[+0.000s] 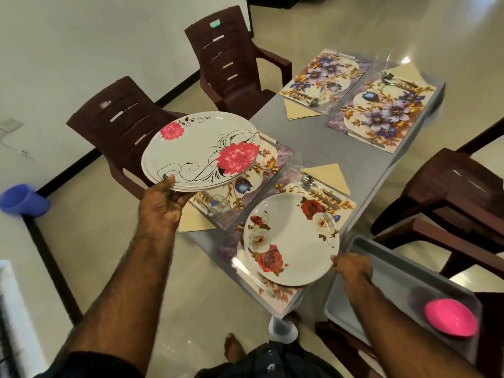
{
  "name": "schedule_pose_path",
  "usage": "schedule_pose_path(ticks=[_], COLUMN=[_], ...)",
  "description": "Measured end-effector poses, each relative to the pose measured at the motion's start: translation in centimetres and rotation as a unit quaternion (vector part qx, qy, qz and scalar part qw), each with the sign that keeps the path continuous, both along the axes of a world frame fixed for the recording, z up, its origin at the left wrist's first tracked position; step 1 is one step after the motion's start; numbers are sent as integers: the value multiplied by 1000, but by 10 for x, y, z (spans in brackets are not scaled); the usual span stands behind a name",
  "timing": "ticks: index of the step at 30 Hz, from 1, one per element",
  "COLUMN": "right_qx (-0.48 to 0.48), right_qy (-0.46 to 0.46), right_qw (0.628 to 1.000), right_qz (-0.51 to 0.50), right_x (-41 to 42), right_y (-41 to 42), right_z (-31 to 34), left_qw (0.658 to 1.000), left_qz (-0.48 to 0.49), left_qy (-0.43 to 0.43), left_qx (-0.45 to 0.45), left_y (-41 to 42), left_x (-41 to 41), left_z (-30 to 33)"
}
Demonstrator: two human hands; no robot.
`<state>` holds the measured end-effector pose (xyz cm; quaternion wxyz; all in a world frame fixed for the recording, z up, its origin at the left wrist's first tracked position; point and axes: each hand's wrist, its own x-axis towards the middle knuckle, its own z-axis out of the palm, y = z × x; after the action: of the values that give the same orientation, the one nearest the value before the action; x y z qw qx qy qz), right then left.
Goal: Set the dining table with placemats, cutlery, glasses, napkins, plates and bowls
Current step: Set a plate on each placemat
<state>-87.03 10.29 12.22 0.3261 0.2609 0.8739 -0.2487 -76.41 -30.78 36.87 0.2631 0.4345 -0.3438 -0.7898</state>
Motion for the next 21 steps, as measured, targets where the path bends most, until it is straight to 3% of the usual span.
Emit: schedule_pose_path(ticks=[4, 12, 16, 18, 21], right_qx=[52, 18, 33, -14, -208], right_qy=[-30, -55, 43, 107, 117], right_qw=[994, 998, 998, 994, 970], right_qz=[87, -3, 19, 33, 43], right_x=[-5, -4, 0, 1, -7], right_y=[-22, -22, -36, -59, -108], right_z=[23, 33, 51, 64, 91], left_qw=[1000, 1000, 1000, 999, 997], left_qz=[-6, -18, -26, -31, -49], left_qy=[4, 5, -6, -19, -43], left_qx=[-2, -4, -8, -12, -36], left_y=[3, 7, 9, 7, -3], left_x=[-7, -14, -13, -7, 6], left_z=[3, 11, 16, 17, 16])
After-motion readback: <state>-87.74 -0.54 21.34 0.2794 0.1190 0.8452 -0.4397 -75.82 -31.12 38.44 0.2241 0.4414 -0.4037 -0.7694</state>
